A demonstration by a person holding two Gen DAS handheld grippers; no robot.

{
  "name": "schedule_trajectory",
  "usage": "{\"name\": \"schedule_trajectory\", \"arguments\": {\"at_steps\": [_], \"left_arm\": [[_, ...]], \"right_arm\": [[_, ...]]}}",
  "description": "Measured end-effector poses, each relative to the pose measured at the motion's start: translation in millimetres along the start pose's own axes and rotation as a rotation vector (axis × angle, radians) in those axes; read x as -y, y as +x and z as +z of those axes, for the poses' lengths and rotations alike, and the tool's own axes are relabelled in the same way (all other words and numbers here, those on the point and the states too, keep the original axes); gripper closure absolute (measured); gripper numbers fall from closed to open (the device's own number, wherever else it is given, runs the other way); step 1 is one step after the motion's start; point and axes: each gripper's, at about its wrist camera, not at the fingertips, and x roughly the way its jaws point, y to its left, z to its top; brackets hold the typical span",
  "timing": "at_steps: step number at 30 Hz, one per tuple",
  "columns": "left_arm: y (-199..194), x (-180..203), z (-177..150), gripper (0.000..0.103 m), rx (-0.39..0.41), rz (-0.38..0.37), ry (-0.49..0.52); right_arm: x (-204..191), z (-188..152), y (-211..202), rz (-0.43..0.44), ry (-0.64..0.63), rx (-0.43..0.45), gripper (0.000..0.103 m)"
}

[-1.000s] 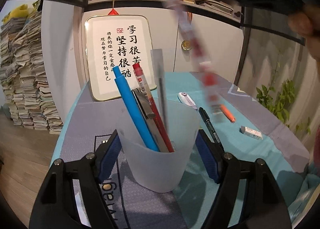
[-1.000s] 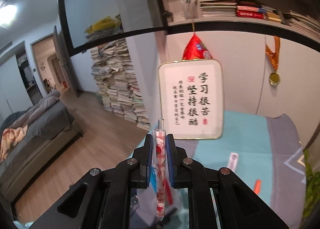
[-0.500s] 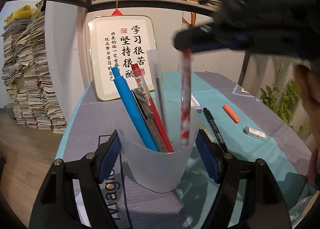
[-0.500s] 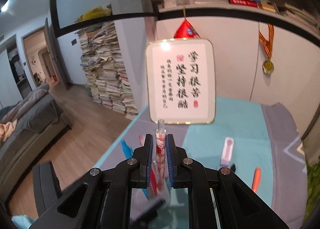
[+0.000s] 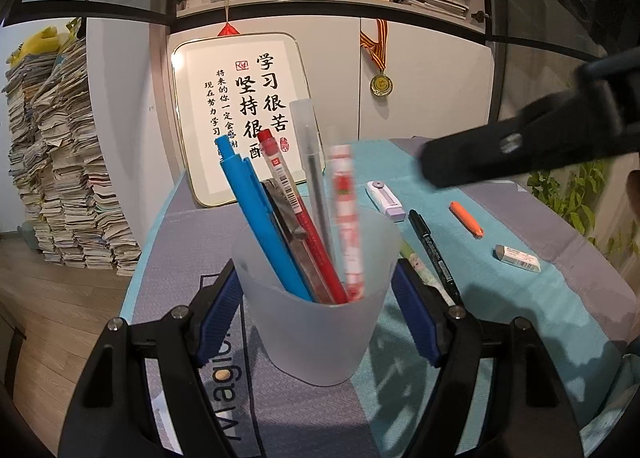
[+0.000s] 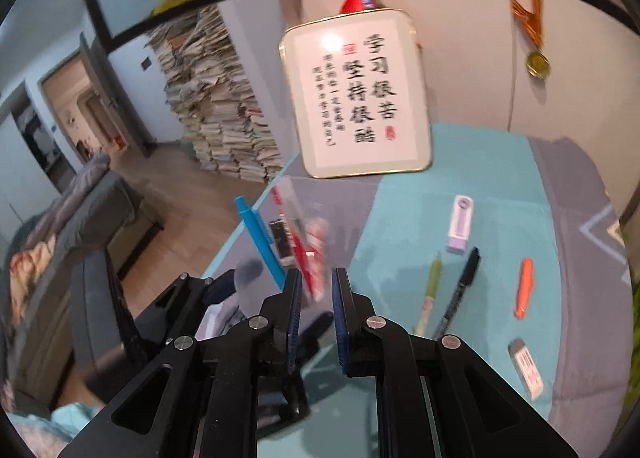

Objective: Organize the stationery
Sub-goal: 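Carry the pink patterned pen over the cup and release it inside, then lower the right gripper onto the black marker and grasp it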

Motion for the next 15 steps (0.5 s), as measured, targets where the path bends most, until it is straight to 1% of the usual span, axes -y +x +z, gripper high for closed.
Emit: {"name": "schedule_trajectory", "arguments": {"at_steps": [2,4,6,7,9,11,15], "left_arm": [[0.0,0.5,-0.4,0.029,0.0,0.0,0.0],[-0.1,0.7,-0.4,0.029,0.0,0.0,0.001],[0.0,0.6,-0.2,0.029,-0.001,0.0,0.002],[-0.1,0.7,-0.3,0.029,-0.001,0.001,0.002],[-0.2,0.3,-0.5,0.029,-0.001,0.0,0.003],[-0.2,0.3,-0.5,0.029,-0.002,0.0,0.003],[-0.1,0.3,-0.6,0.029,-0.005,0.003,0.004]], "right_arm": [[13.4,-3.0,-10.0,-0.027,0.027,0.025,0.089],[28.6,-8.2,-12.3,-0.092,0.052,0.018,0.089],[43.0,-13.3,-3.9,-0.151,0.084,-0.03,0.089],[52.7,-19.2,5.5,-0.181,0.109,-0.077,0.089],[65.6,-28.7,20.9,-0.207,0.141,-0.139,0.089],[75.8,-36.6,33.1,-0.223,0.175,-0.182,0.089],[91.3,-42.1,44.5,-0.227,0.225,-0.212,0.089]]}}
